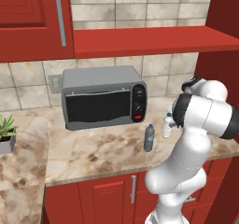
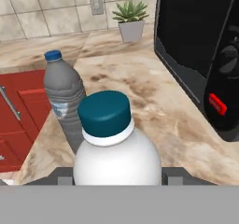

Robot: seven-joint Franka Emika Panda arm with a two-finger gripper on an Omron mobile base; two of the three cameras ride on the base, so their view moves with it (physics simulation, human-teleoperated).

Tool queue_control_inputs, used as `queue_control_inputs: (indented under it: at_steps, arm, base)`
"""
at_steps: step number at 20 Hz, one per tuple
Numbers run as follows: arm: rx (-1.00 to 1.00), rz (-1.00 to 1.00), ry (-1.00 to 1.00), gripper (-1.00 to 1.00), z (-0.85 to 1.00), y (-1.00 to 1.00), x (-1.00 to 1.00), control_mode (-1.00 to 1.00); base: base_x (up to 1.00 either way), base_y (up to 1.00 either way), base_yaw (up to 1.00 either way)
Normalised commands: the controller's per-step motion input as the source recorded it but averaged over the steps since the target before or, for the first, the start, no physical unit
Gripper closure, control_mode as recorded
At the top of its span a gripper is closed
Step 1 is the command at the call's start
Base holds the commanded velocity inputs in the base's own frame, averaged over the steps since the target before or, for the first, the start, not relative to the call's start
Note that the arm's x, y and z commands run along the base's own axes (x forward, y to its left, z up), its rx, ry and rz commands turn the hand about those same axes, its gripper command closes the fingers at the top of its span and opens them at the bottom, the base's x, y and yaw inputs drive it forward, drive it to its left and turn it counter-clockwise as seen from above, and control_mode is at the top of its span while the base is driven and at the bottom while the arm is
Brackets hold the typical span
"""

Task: Take the bottled waters from the counter and place them in the freezer to freeze. Close the freezer door after placing the bottles.

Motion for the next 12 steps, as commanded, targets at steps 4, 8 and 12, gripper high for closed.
queue_control_inputs:
  at_steps: [4, 8, 12]
  arm:
    - [0.0, -0.42, 0.0, 1.0, 0.64, -0.03, -0.26, -1.0]
    - [0.07, -0.5, -0.01, 1.0, 0.77, 0.0, -0.78, -1.0]
    - [0.03, -0.53, -0.07, 1.0, 0.79, 0.0, -0.99, -1.0]
  base:
    - [0.0, 0.0, 0.0]
    - [0.0, 0.0, 0.0]
    - [0.0, 0.0, 0.0]
